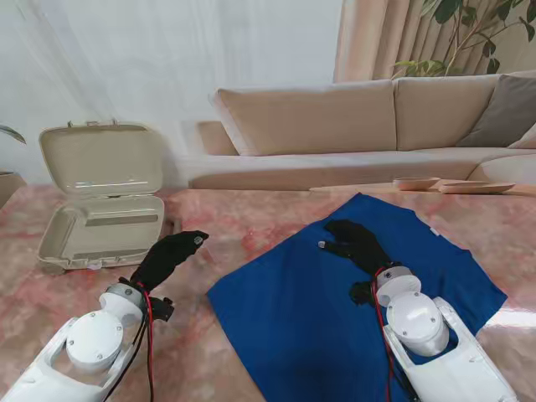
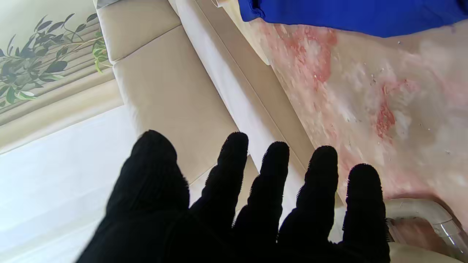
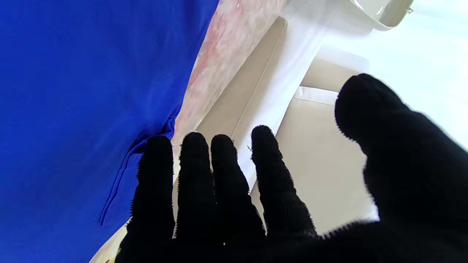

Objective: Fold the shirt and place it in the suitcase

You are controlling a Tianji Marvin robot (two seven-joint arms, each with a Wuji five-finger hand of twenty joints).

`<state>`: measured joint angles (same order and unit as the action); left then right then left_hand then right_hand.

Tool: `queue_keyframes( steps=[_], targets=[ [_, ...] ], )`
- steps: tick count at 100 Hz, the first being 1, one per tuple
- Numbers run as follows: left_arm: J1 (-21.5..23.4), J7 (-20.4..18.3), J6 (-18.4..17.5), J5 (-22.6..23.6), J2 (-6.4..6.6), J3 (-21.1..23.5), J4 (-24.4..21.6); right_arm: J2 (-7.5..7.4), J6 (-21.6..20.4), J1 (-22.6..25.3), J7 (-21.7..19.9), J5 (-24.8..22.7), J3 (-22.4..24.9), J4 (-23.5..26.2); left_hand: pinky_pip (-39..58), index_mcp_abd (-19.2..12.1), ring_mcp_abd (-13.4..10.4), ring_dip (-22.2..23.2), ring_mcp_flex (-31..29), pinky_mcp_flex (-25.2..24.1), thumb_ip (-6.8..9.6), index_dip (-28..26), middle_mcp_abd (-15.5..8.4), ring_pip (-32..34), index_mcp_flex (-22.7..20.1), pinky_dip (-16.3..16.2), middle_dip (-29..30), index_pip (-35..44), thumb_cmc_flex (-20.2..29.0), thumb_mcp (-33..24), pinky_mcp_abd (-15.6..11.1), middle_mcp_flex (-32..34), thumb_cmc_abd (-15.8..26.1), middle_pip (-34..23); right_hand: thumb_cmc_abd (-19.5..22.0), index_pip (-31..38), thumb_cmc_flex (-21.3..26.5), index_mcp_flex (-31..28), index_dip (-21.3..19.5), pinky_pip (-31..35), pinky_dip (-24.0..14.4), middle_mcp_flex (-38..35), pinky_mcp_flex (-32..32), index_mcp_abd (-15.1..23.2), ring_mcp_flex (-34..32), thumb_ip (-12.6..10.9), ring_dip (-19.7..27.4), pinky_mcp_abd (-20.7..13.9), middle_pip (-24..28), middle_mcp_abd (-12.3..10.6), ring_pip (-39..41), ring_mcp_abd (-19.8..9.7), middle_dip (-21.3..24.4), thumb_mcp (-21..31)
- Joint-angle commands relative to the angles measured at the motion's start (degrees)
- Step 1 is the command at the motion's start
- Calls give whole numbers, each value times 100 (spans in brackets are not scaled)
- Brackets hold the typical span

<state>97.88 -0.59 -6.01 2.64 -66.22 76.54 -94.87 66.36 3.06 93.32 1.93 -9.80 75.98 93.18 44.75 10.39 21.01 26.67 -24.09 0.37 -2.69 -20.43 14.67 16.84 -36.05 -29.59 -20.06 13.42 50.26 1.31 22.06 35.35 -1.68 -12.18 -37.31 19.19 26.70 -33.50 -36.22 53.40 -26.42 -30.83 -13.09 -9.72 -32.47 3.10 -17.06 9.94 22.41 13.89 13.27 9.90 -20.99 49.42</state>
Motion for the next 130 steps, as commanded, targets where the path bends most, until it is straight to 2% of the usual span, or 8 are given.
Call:
queue_keyframes(
  steps=[1,66,94,101,111,130],
  targets=[
    [34,-16,40,1,4,-13,-12,0,49,27,-100,36,-9,-13,-55,-125,-148,-66,114,-59,-11,27,19,-174,-28,29,39,-56,-131,115,-50,-101,242,80,20,-66,42,-80,21,37,91,54,17,100,-39,7,58,-170,-34,-76,-69,-98,37,-72],
    [-38,-100,51,-64,11,9,89,-2,150,-105,-169,76,-64,-103,-55,-133,-164,-65,120,-58,-12,29,12,-174,-17,26,37,-61,-129,116,-66,-117,243,80,18,-73,-4,-128,34,37,70,-8,13,122,-61,-1,46,-120,-129,-50,-101,-59,42,-33],
    [111,-33,31,12,14,31,-92,-15,76,-150,-211,52,-83,-146,-49,-130,-161,-65,93,-42,-12,28,19,-169,-36,23,38,-55,-122,116,-54,-93,238,74,50,-60,35,-129,29,37,67,26,10,112,-40,2,48,-159,-86,-63,-95,-95,22,-71],
    [116,-106,31,-24,31,21,-166,-23,137,-154,-249,46,-37,-141,-47,-122,-140,-64,87,-40,-11,27,23,-166,-56,22,36,-50,-105,112,-46,-80,227,72,57,-58,47,-130,28,32,69,42,18,111,-37,2,50,-162,-74,-60,-89,-87,21,-81],
    [104,-449,11,-17,115,44,-310,-61,220,-150,-381,-29,84,-87,-43,-128,-155,-60,103,-45,-10,32,26,-164,-17,21,32,-67,-109,111,-81,-106,259,74,75,-61,65,-112,29,27,70,67,39,115,-10,2,53,-178,-56,-64,-84,-107,20,-103],
    [20,-731,-33,-193,172,-92,-501,-119,370,-138,-511,-317,305,75,-10,-109,-124,-43,102,-37,-11,29,46,-138,-18,9,21,-63,-91,115,-86,-106,265,60,55,-53,63,-118,26,13,73,79,50,120,11,-7,60,-156,-46,-52,-76,-94,30,-109]
  ],
)
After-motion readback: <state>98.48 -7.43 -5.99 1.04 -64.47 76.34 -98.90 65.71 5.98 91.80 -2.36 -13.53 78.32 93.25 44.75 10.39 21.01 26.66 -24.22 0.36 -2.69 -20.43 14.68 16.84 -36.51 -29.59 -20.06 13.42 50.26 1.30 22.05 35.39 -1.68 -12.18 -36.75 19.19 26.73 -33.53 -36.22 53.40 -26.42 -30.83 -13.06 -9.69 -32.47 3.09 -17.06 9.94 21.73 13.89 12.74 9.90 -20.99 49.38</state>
